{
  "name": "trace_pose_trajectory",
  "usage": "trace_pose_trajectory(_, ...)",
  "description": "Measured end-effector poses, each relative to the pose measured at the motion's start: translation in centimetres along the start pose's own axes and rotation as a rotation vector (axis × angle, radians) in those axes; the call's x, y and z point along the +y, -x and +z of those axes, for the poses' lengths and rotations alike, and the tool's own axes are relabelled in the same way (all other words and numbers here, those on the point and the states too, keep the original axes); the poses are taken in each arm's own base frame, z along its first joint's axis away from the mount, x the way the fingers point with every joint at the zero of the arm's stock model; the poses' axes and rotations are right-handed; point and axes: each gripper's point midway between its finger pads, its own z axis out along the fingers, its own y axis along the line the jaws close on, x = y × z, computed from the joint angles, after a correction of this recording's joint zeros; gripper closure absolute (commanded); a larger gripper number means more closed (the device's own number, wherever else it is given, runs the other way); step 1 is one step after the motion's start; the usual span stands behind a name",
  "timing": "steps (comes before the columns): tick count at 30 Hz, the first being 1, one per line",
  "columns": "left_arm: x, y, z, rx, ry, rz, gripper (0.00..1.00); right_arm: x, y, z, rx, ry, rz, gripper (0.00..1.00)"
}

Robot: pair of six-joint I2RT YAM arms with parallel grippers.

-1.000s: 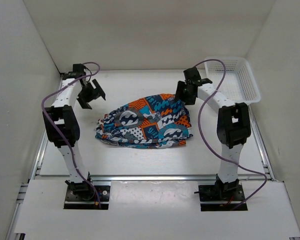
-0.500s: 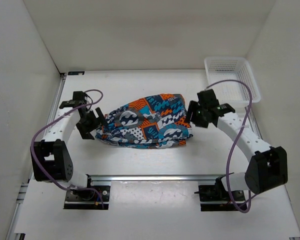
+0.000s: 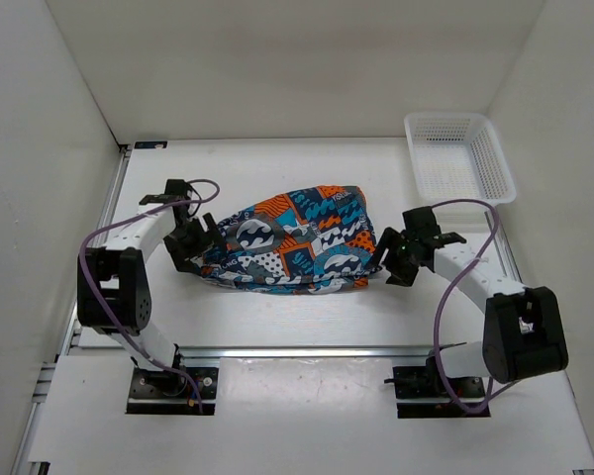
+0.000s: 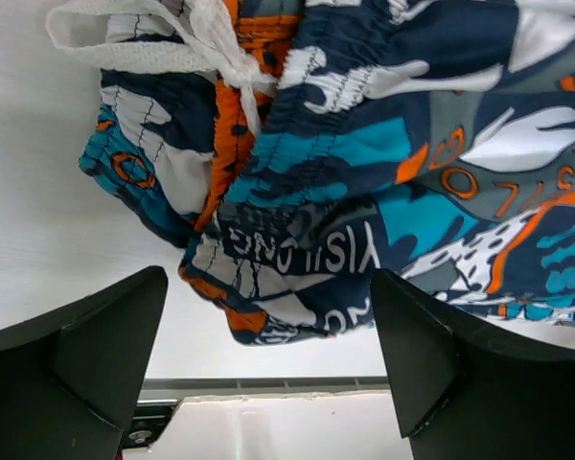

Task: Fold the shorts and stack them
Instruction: Fold the shorts

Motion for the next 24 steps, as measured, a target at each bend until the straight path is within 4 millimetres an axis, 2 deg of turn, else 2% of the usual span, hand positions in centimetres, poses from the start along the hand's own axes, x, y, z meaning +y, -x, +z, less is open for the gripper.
trace_pose_trajectory(3, 0.1, -0.1, 0.5, 0.008, 0.016, 0.003, 0.01, -0.1, 1.2, 0.9, -0.013, 0.017, 0.033, 0.27)
trace_pose_trajectory(7, 0.0, -0.3, 1.0, 0.011, 0.037, 0.016, 0.16, -0.8, 1.6, 3.1, 0.028, 0.017, 0.068, 0.36)
trace_pose_trajectory(8, 0.1, -0.3, 1.1, 0.010, 0.044, 0.016, 0.27, -0.9, 1.5, 3.6, 0.044, 0.018, 0.082, 0.41)
trace_pose_trajectory(11, 0.3, -0.3, 1.5, 0.010, 0.062, 0.013, 0.48, -0.3, 2.0, 4.1, 0.050, 0.052, 0.091, 0.53)
trace_pose_trajectory(12, 0.3, -0.3, 1.6, 0.011, 0.068, 0.017, 0.65, -0.2, 2.0, 4.3, 0.051, 0.056, 0.091, 0.63)
trace_pose_trajectory(14, 0.4, -0.3, 1.7, 0.009, 0.076, 0.019, 0.82, -0.2, 2.0, 4.4, 0.053, 0.058, 0.089, 0.75)
trace_pose_trajectory(15, 0.4, -0.2, 1.7, 0.009, 0.078, 0.018, 0.90, -0.3, 2.0, 4.4, 0.053, 0.057, 0.089, 0.88)
trace_pose_trajectory(17, 0.2, 0.1, 1.7, 0.004, 0.078, 0.019, 0.90, -0.2, 2.2, 4.4, 0.048, 0.051, 0.087, 0.99)
trace_pose_trajectory(21, -0.5, 1.2, 1.0, -0.017, 0.071, 0.023, 0.90, 0.6, 4.0, 3.7, 0.008, 0.047, 0.068, 1.00)
trace_pose_trajectory(24, -1.4, 2.8, -0.6, -0.061, 0.069, 0.030, 0.90, 1.6, 5.8, 2.6, -0.034, 0.045, 0.045, 1.00)
